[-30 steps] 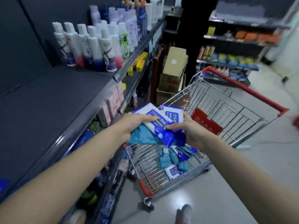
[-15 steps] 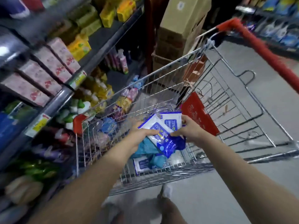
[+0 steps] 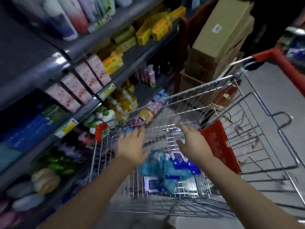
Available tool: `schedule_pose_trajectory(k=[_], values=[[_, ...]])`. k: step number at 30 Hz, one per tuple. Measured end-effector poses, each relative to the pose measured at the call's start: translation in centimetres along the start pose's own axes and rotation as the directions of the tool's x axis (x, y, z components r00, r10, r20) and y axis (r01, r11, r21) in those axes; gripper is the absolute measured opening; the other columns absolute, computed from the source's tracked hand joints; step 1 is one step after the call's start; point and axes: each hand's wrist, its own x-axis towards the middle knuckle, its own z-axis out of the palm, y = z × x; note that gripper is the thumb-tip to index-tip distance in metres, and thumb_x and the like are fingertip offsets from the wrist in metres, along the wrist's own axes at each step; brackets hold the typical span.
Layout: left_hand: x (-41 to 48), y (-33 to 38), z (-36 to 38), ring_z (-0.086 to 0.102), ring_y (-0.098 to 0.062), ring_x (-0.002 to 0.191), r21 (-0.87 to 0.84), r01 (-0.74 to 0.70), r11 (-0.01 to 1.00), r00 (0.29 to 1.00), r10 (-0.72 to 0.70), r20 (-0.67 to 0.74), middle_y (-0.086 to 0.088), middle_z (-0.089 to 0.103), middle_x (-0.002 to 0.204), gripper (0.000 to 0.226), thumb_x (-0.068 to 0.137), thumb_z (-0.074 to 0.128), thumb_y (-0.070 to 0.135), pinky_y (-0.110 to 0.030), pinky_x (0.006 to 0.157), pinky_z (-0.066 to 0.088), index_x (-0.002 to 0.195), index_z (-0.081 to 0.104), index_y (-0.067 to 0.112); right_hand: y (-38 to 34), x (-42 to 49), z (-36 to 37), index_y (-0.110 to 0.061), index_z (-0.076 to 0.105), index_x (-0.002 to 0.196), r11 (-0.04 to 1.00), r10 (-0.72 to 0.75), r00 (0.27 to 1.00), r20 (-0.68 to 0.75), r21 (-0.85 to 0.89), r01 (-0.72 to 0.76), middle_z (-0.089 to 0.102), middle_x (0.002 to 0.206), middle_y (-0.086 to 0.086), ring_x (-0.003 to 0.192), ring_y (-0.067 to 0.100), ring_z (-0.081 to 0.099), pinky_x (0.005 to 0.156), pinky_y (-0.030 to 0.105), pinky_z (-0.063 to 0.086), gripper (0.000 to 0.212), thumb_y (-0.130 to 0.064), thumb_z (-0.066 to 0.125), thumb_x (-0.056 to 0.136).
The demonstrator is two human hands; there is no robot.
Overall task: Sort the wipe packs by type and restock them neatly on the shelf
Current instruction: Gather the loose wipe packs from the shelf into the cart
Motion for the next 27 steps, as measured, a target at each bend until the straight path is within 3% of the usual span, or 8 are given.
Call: schedule_pose_trajectory(k=[3, 7, 9, 12, 18, 22, 27], values=[[-3.8, -6.0, -5.2, 0.029, -0.028, 0.138, 0.048, 0.085, 0.995, 0.957, -0.068, -0.283, -0.006, 0.025, 0.155, 0.084, 0.089, 0.034, 0.069, -0.043, 0.111, 0.025, 0.152, 0.008, 0.02, -9.7, 0.3, -3.4, -0.02, 0.035, 0.145, 0.963, -0.268, 0.947, -0.178, -0.049, 0.264, 0.053, 0.129, 0.01, 0.117, 0.032, 0.048, 0.095, 0.041, 0.043, 0.059, -0.022, 0.056, 0.09], [-11.1, -17.1, -10.7, 0.054, -0.029, 0.113, 0.004, 0.296, 0.955, 0.787, -0.241, -0.568, -0.008, 0.056, 0.13, 0.076, 0.081, 0.043, 0.067, -0.041, 0.092, 0.04, 0.137, 0.045, 0.015, -25.0, -1.4, -5.6, -0.019, 0.032, 0.146, 0.842, -0.539, 0.806, -0.244, -0.178, 0.509, 0.049, 0.128, 0.008, 0.115, 0.031, 0.046, 0.094, 0.043, 0.042, 0.061, -0.029, 0.055, 0.09], [-15.5, -23.2, -11.7, 0.056, -0.031, 0.109, -0.038, 0.401, 0.915, 0.723, -0.342, -0.6, -0.01, 0.058, 0.127, 0.077, 0.081, 0.05, 0.065, -0.041, 0.09, 0.041, 0.136, 0.047, 0.011, -32.1, -2.8, -5.0, -0.02, 0.029, 0.147, 0.777, -0.629, 0.733, -0.258, -0.239, 0.582, 0.049, 0.128, 0.007, 0.115, 0.031, 0.047, 0.094, 0.042, 0.042, 0.062, -0.031, 0.053, 0.091], [-22.2, -31.5, -11.2, 0.049, -0.03, 0.117, -0.077, 0.545, 0.835, 0.645, -0.476, -0.597, -0.009, 0.05, 0.136, 0.078, 0.086, 0.043, 0.065, -0.041, 0.096, 0.035, 0.143, 0.035, 0.012, -41.7, -5.0, -2.3, -0.021, 0.028, 0.148, 0.702, -0.712, 0.649, -0.268, -0.284, 0.653, 0.048, 0.13, 0.008, 0.116, 0.032, 0.046, 0.093, 0.041, 0.04, 0.063, -0.03, 0.053, 0.09], [-33.3, -45.1, -7.2, 0.047, -0.029, 0.12, -0.123, 0.668, 0.734, 0.559, -0.604, -0.567, -0.007, 0.051, 0.134, 0.073, 0.087, 0.042, 0.066, -0.04, 0.096, 0.036, 0.139, 0.036, 0.015, -58.1, -9.3, 5.3, -0.021, 0.032, 0.144, 0.659, -0.751, 0.634, -0.183, -0.269, 0.703, 0.046, 0.13, 0.009, 0.116, 0.032, 0.046, 0.09, 0.042, 0.041, 0.06, -0.033, 0.054, 0.09], [-37.3, -50.4, -5.0, 0.048, -0.027, 0.119, -0.146, 0.664, 0.734, 0.588, -0.632, -0.504, -0.005, 0.053, 0.13, 0.067, 0.088, 0.042, 0.065, -0.039, 0.096, 0.036, 0.136, 0.04, 0.018, -63.4, -10.4, 8.9, -0.018, 0.043, 0.134, 0.681, -0.726, 0.683, -0.086, -0.235, 0.694, 0.05, 0.124, 0.01, 0.113, 0.034, 0.05, 0.088, 0.04, 0.043, 0.05, -0.039, 0.055, 0.09], [-38.1, -54.0, -1.8, 0.043, -0.023, 0.129, -0.217, 0.491, 0.844, 0.792, -0.536, -0.293, -0.001, 0.047, 0.14, 0.079, 0.082, 0.049, 0.071, -0.038, 0.104, 0.035, 0.144, 0.035, 0.024, -66.7, -9.4, 12.7, -0.021, 0.043, 0.135, 0.76, -0.618, 0.777, 0.123, -0.16, 0.63, 0.052, 0.126, 0.01, 0.115, 0.03, 0.053, 0.09, 0.036, 0.044, 0.073, -0.063, 0.063, 0.078]])
